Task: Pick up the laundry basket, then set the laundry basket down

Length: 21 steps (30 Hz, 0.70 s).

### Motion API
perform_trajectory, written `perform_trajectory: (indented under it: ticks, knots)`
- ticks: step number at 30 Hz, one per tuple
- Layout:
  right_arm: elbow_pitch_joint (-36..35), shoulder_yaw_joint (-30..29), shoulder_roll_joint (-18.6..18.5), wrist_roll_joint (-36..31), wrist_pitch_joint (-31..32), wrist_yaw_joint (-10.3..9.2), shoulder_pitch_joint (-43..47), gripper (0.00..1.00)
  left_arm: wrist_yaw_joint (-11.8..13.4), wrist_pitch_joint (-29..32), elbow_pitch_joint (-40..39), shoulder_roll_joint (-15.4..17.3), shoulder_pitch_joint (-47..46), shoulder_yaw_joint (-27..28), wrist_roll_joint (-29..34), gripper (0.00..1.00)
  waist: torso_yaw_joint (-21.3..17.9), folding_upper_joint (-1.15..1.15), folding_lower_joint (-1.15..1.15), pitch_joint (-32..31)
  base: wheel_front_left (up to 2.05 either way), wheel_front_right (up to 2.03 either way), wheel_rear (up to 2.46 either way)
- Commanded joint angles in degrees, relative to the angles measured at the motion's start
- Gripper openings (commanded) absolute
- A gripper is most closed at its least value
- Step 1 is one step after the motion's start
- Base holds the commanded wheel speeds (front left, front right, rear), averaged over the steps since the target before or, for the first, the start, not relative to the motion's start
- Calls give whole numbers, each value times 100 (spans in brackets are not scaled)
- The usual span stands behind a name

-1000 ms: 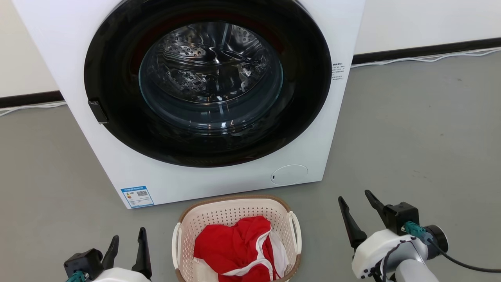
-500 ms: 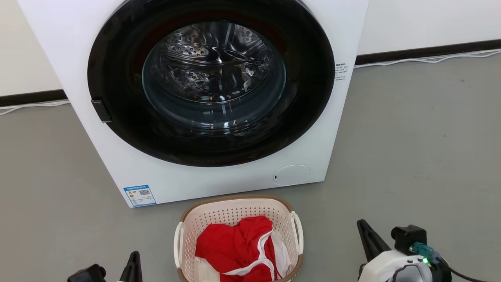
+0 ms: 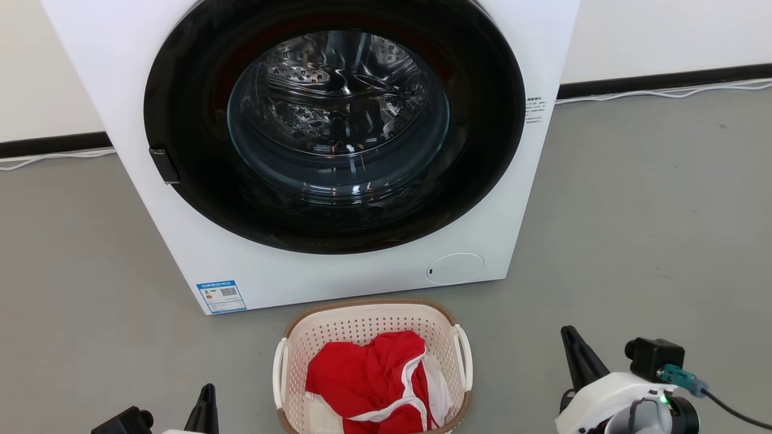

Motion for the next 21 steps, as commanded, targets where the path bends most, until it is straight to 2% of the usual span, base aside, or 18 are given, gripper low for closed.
perform_trajectory:
  ticks: [1,21]
  knots:
    - [-210,-19,-7,195,45,2,-119,0,-49,20,-180,40,-256,74,-147,0,9,0,-1,2,0,0,0]
    - [-568,-199,-6,1627,315,4,-29,0,-201,287,-311,11,-375,194,-1235,0,139,0,-1,22,0,0,0]
